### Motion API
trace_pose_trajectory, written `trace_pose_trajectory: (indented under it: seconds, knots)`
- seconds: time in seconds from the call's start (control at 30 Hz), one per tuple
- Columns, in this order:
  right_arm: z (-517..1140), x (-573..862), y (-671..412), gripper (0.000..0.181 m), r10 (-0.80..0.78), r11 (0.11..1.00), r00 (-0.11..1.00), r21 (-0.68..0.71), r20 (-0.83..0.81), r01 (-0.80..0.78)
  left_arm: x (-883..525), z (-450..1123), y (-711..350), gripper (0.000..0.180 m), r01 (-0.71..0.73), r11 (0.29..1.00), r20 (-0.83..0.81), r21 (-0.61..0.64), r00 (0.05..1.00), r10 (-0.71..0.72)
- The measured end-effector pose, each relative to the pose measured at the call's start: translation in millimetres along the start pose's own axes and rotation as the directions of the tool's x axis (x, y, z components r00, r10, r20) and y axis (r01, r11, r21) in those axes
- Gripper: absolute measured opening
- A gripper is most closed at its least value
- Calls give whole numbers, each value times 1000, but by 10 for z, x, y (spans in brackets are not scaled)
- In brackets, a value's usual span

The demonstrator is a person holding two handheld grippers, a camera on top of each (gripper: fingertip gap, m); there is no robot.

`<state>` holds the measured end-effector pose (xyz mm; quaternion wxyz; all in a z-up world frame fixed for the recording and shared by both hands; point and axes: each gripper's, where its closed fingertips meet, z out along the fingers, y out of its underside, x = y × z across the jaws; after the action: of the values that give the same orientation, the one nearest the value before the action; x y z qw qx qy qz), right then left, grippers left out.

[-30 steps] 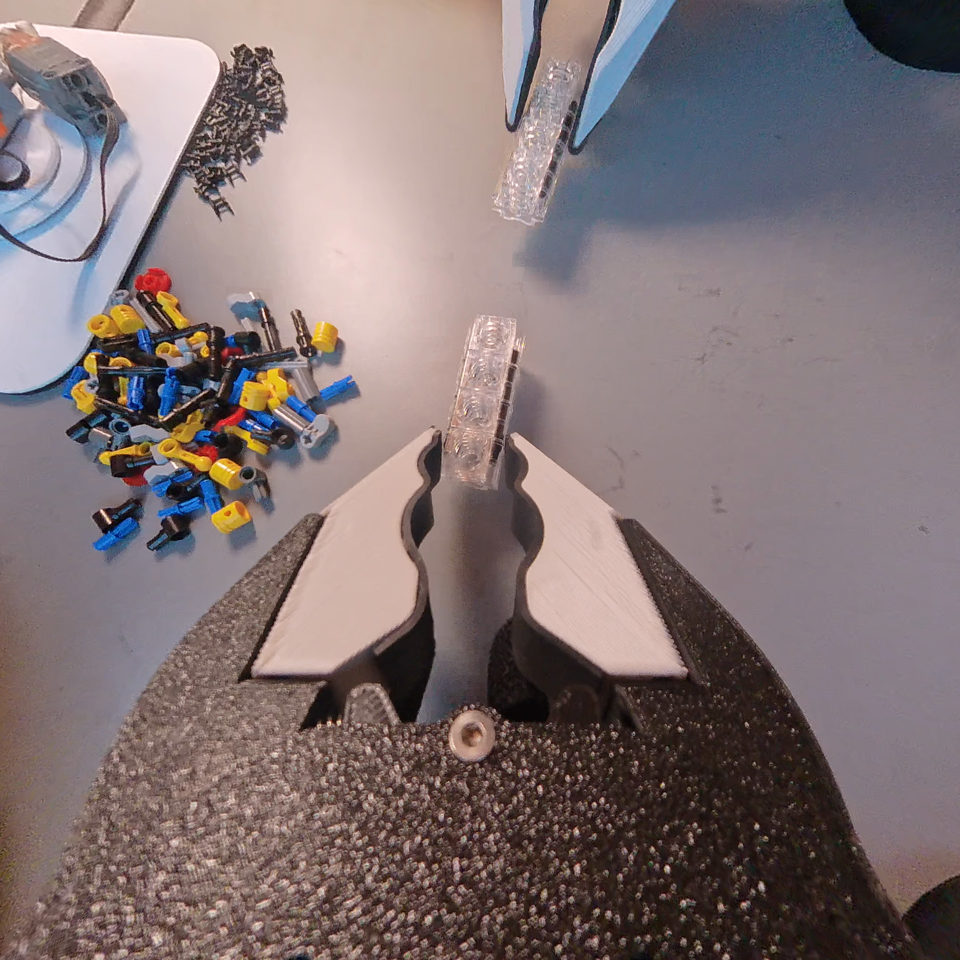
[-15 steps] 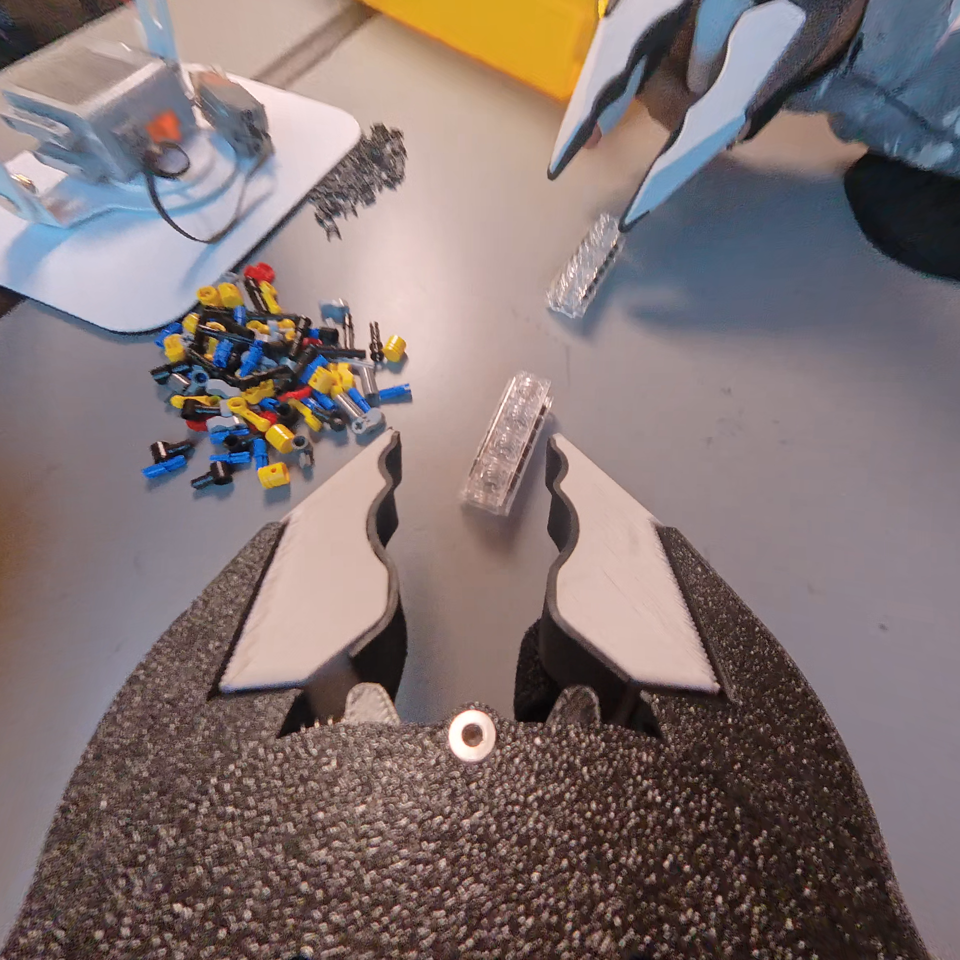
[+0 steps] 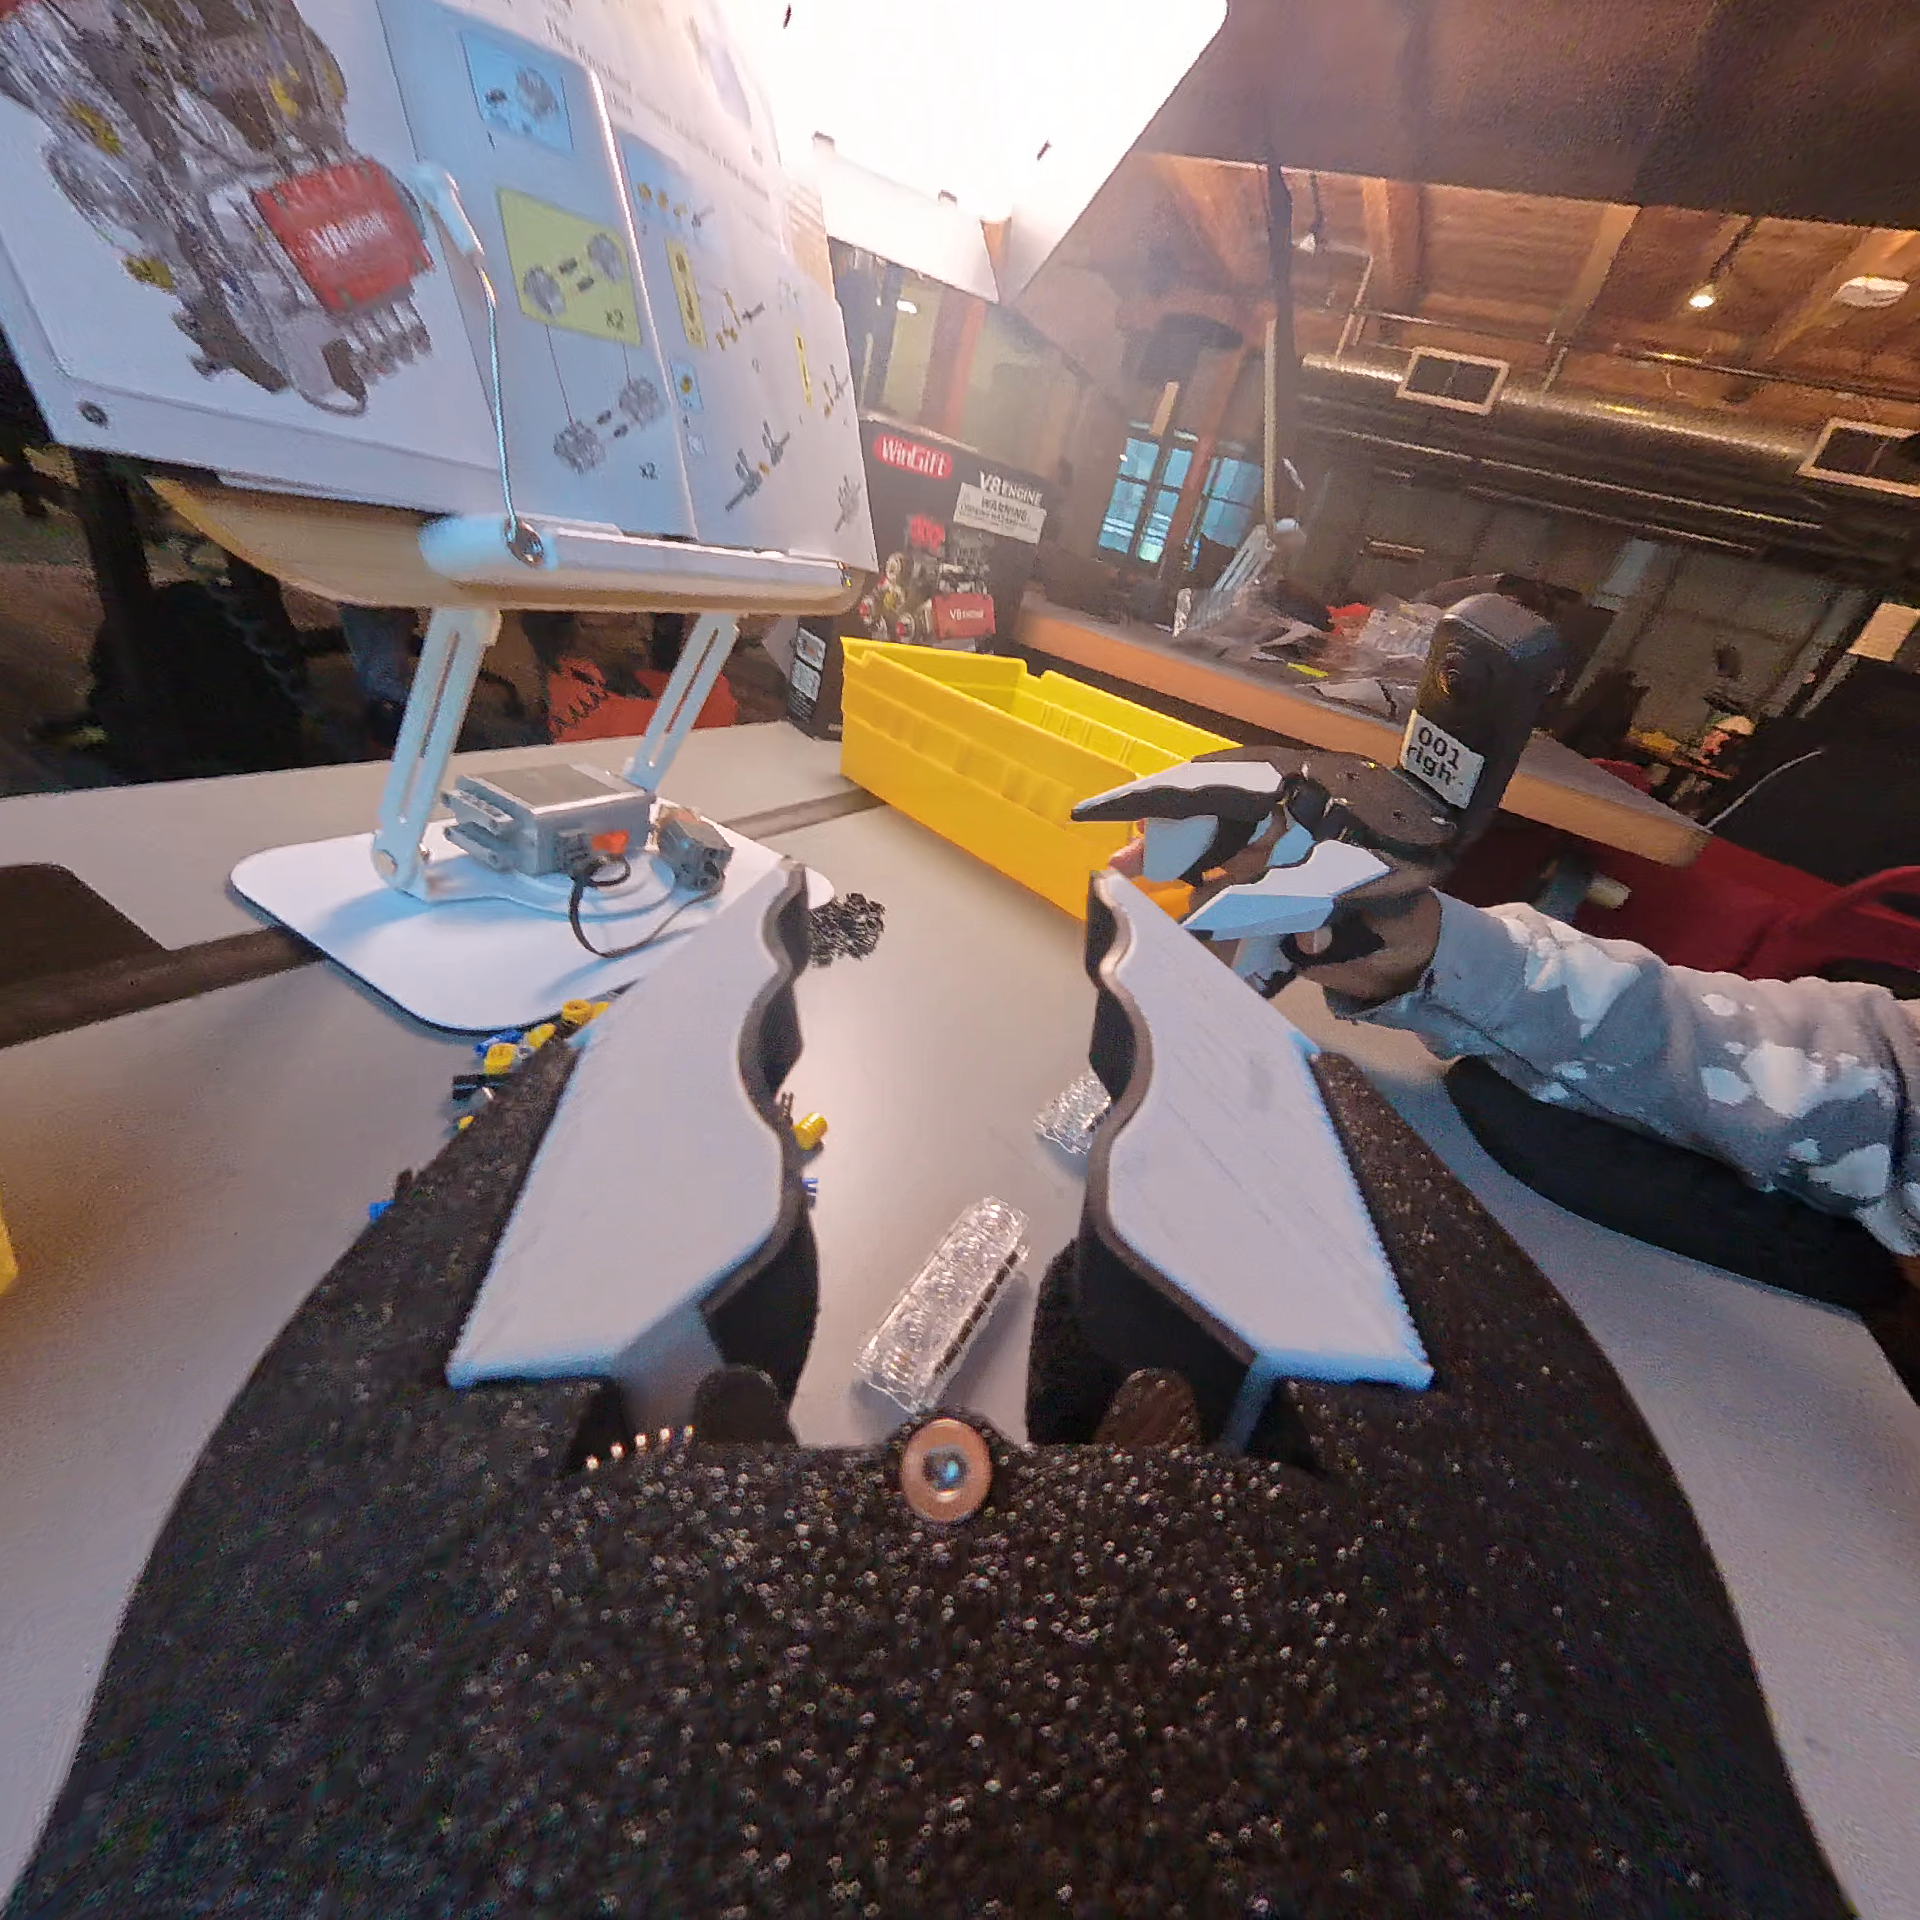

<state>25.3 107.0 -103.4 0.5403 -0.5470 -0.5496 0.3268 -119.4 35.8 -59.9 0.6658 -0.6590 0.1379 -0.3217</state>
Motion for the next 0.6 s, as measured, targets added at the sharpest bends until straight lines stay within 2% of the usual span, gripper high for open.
trace_pose_trajectory:
  seconds: [0.13, 0.23, 0.3, 0.37, 0.43, 0.5, 0.53, 0.6]
  knots:
    - [4, 41, -63, 70, 21, 999, 999, 32, -48, -20, -117, -83, -100, 28, -138, 989, 118, 45, 984, 132]
    - [-23, 89, -128, 61, 57, 995, 995, 82, -82, -50, -237, -150, -132, 25, -320, 947, 253, -2, 916, 310]
    - [-47, 147, -164, 60, 70, 992, 991, 110, -116, -57, -284, -183, -187, 31, -441, 897, 337, -40, 839, 427]
    - [-76, 205, -197, 59, 66, 991, 986, 129, -154, -46, -291, -189, -234, 55, -520, 851, 391, -76, 769, 505]
    - [-93, 239, -226, 60, 71, 988, 982, 145, -176, -46, -270, -139, -234, 84, -483, 873, 386, -63, 795, 468]
    - [-87, 251, -238, 63, 86, 986, 980, 155, -177, -59, -281, -102, -234, 98, -426, 904, 378, -39, 831, 408]
    - [-78, 257, -235, 64, 94, 986, 980, 156, -178, -67, -296, -88, -226, 94, -413, 910, 373, -42, 838, 398]
    - [-40, 276, -213, 68, 100, 987, 978, 146, -182, -74, -334, -63, -182, 67, -397, 915, 356, -70, 847, 395]
